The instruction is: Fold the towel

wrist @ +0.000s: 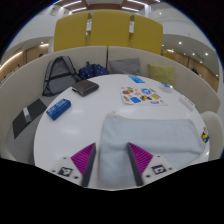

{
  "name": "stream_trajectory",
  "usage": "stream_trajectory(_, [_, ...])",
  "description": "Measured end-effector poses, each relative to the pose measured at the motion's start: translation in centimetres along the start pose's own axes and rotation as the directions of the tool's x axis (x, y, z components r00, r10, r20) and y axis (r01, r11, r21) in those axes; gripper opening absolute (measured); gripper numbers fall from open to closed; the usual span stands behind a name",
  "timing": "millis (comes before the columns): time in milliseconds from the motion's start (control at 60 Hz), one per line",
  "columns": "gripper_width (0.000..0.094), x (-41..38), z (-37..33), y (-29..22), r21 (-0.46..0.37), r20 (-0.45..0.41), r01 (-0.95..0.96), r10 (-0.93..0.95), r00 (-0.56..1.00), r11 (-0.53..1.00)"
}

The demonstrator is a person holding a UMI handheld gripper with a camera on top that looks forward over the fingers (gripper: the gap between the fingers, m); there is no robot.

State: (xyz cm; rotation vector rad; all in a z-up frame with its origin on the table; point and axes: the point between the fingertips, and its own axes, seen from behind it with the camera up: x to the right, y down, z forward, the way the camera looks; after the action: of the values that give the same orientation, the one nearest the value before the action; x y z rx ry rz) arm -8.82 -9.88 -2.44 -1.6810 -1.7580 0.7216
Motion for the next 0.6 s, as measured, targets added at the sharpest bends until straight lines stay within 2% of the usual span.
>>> stream_trajectory(50, [0.0286,0.1,0.3,-0.1,-0.004,-0.011,0.024,-0.024,1.0,1.0])
stream_trajectory(83, [0.005,1.2,0.3,-0.3,-0.002,-0.052,0.06,-0.06,0.997,0.998])
stream_trajectory(167, [0.0026,1.0,0.2,-0.2,-0.031,-0.065,0.102,-0.104,0.993,0.994])
stream_trajectory(283, [0.0024,-1.1,-1.1,-0.5,-0.077,0.009,0.023,-0.022,1.0,0.997])
stream_trajectory(450, [0.0024,-0.2,-5.5,-5.8,-0.027,0.077,-0.1,0.102,0.992,0.995])
stream_trajectory(600, [0.0025,7.0,-8.1,-9.8,0.03,0.066,-0.144,0.142,0.988,0.989])
